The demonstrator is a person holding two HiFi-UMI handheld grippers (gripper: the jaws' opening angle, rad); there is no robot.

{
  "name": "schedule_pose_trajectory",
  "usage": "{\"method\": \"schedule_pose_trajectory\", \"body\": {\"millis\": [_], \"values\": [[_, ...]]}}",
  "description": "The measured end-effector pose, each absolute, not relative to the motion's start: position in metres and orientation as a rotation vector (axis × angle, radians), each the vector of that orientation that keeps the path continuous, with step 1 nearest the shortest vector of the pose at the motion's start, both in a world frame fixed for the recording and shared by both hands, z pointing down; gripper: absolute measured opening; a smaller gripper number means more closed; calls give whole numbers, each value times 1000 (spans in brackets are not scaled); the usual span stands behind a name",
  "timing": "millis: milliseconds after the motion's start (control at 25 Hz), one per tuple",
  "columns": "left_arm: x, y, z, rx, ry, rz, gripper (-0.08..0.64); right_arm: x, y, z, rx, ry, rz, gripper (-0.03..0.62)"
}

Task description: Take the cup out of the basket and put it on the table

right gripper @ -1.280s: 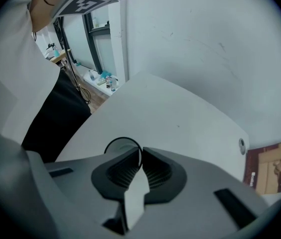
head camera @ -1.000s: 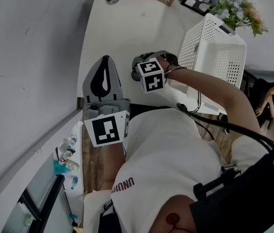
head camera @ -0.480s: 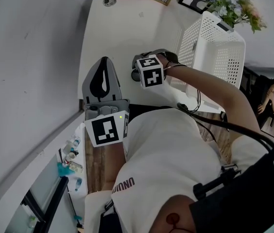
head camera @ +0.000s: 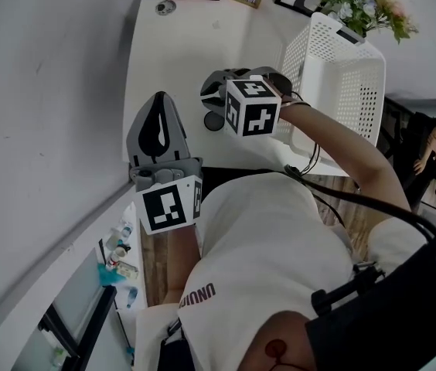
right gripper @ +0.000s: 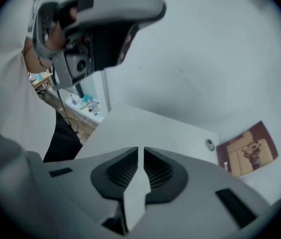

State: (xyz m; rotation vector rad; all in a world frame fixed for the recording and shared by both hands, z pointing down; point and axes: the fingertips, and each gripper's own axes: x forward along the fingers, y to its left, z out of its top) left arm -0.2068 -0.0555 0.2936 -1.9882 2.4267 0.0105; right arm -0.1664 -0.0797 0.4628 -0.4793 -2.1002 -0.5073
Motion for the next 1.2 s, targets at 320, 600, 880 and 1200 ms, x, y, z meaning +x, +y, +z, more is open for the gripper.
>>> {"method": "schedule_pose_trajectory", "body": {"millis": [320,600,880,1200], "values": [[-199,-62,286,-1994,2397,-10,11,-164,-113,356,-127,-2483,-475,18],[-188,-72,280,-2013,2366,-12,11,-140,-139,316,175,-2702,-350,18],[-185,-79,280,-2023,2352,-32,11,-129,-151,303,277,-2806,-198,17],[-187,-81,280,-2020,2347,-37,11,-126,-155,301,308,-2824,-181,17]]}}
